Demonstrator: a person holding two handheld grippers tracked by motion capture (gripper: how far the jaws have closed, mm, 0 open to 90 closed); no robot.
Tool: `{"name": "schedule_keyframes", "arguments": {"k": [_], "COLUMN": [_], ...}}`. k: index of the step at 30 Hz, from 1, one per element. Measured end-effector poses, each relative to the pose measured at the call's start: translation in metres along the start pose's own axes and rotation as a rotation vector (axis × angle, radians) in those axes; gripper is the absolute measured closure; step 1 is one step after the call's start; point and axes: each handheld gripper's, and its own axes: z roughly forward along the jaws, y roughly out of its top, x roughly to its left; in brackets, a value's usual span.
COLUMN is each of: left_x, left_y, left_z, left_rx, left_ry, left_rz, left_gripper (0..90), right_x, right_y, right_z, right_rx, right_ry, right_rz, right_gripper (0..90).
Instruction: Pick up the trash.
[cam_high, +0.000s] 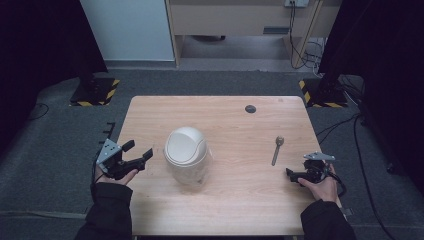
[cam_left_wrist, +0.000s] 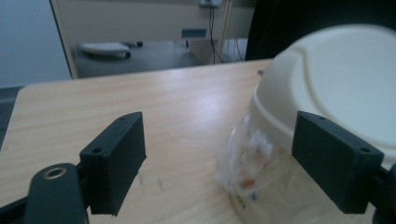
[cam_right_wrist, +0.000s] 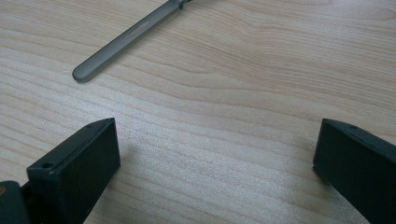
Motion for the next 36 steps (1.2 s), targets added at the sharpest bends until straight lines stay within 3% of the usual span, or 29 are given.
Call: {"name": "schedule_keyframes", "arguments": {"k": [6,10,18,22,26,32,36], "left_x": [-0.012,-0.018,-0.031,-0.038,-0.041,-0.039,-0.039], "left_y": [0.016,0.02,0.026,0.023,0.023,0.011,0.007], "left_z": [0.0,0.006,0.041,0.055,0.059,0.067,0.071], "left_rx": [-0.063,-0.06,-0.016,-0.005,0.009,0.096,0.127], "left_ry": [-0.04,-0.044,-0.079,-0.105,-0.109,-0.107,-0.11], "left_rz": [-0.003,0.021,0.042,0.031,0.035,0.049,0.054], "left_gripper": [18.3,18.3,18.4,17.6,19.2,20.4,20.9], "right_x": [0.001,0.001,0.001,0.002,0.002,0.002,0.002], "right_y": [0.0,0.0,-0.001,-0.001,-0.001,-0.001,-0.001], "right_z": [0.0,0.0,-0.001,-0.001,-0.001,-0.001,-0.001], "right_rx": [0.0,0.001,0.001,0.0,0.001,0.001,0.0], "right_ry": [0.009,0.008,0.009,0.009,0.009,0.009,0.011], "right_rz": [-0.01,-0.01,-0.011,-0.01,-0.011,-0.012,-0.014], "right_gripper": [0.9,0.9,0.9,0.9,0.9,1.0,1.5]}}
